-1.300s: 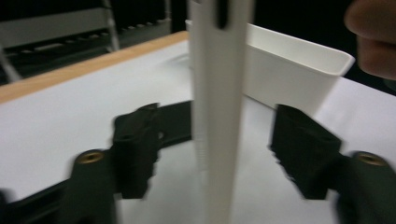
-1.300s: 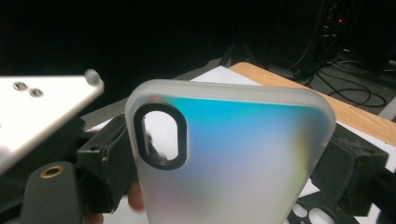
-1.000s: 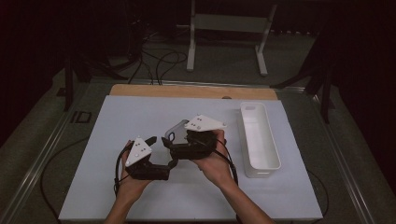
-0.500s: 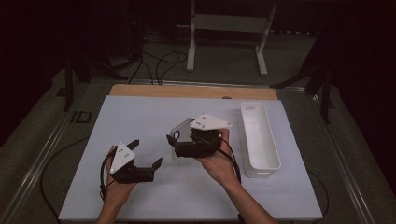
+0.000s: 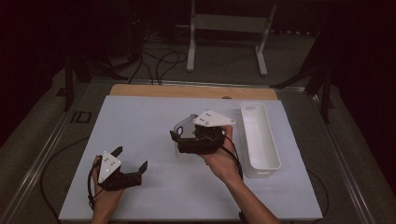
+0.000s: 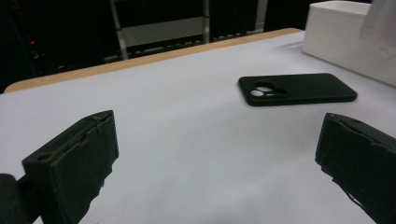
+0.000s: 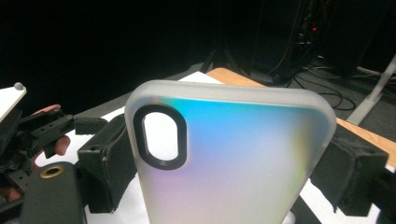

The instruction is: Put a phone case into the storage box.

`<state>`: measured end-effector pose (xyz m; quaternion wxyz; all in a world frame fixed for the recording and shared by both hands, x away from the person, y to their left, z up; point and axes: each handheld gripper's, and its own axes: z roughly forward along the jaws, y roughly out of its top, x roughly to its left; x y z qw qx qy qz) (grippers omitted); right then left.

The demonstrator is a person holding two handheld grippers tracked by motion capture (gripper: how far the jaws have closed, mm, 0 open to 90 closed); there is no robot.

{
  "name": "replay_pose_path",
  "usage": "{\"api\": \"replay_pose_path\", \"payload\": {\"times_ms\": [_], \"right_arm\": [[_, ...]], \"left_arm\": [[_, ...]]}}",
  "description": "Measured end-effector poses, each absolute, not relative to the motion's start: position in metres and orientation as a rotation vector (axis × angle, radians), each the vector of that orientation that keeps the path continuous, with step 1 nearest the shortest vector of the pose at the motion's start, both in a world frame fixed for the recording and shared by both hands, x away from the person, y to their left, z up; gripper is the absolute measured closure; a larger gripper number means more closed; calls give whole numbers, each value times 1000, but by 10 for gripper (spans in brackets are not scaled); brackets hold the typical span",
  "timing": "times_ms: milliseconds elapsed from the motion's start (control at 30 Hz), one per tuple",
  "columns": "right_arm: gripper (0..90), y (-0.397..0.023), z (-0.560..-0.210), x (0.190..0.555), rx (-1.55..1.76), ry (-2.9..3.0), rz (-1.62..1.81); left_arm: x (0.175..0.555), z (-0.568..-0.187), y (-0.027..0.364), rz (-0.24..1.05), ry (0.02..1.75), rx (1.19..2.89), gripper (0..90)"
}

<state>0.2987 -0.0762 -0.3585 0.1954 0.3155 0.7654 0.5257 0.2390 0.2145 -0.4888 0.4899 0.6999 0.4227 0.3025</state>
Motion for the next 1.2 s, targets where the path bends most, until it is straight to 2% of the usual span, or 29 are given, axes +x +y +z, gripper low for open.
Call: {"api": "replay_pose_path", "payload": {"times_ms": [267, 1200], "right_arm": [[167, -83, -356, 306, 905, 2123, 1453], [167, -116, -337, 357, 999, 2011, 1352]], "left_arm": [[240, -492, 212, 791, 1016, 1715, 2], [239, -491, 214, 804, 1026, 1676, 2]]}}
